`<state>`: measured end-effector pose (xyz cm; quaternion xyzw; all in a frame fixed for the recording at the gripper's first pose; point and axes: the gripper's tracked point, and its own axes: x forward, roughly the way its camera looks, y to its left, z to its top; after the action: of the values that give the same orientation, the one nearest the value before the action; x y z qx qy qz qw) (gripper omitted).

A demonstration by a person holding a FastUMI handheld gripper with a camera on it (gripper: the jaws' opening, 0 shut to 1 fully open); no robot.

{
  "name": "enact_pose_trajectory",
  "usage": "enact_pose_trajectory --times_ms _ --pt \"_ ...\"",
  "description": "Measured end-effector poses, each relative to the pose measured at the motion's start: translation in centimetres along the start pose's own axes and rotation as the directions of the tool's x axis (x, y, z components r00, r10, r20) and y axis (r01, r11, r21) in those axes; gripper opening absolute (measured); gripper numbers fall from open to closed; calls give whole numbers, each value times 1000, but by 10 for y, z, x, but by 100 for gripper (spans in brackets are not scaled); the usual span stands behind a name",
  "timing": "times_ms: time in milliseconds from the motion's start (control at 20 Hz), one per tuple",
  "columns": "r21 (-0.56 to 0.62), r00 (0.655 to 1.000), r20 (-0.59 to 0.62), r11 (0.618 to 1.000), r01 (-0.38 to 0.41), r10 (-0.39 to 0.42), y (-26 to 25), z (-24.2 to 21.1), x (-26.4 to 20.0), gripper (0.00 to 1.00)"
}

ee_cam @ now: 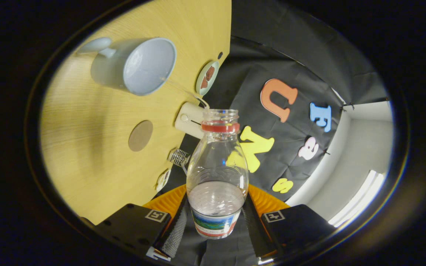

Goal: Take the bottle from table, then pour the juice into the cup, finally place the bottle on the coaster

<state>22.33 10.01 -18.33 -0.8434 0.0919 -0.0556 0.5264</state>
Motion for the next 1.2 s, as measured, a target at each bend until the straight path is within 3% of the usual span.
enact_pose_trajectory --times_ms 1200 --pt "-154 994 28 982 113 -110 -39 4 -5 79"
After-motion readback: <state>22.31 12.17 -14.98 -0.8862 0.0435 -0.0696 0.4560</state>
